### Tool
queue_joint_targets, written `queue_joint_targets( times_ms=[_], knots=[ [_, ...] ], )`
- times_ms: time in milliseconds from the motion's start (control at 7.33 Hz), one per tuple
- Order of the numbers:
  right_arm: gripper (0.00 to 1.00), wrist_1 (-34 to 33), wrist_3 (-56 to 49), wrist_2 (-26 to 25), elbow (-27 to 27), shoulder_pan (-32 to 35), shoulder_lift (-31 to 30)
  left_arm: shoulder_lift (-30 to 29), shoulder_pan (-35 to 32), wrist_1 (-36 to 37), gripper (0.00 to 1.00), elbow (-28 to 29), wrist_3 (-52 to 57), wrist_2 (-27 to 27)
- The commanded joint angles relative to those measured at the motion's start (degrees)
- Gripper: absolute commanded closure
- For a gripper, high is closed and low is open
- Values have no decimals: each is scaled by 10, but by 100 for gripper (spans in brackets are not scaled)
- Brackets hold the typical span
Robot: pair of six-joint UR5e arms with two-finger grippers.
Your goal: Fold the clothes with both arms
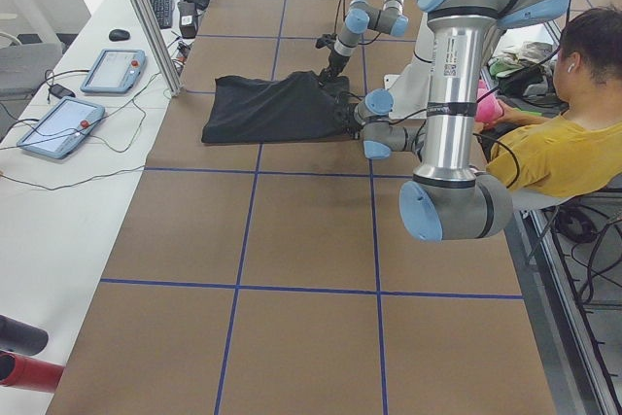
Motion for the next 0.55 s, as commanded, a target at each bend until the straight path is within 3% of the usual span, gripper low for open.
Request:
queue_joint_targets(
  times_ms=[0, 409],
  knots=[
    [11, 1, 0, -11, -13, -7, 1, 1, 0, 0, 100, -1, -1, 0],
    [13, 0, -3, -15, -27, -9, 3, 1, 0, 0, 100, -1, -1, 1]
  ],
)
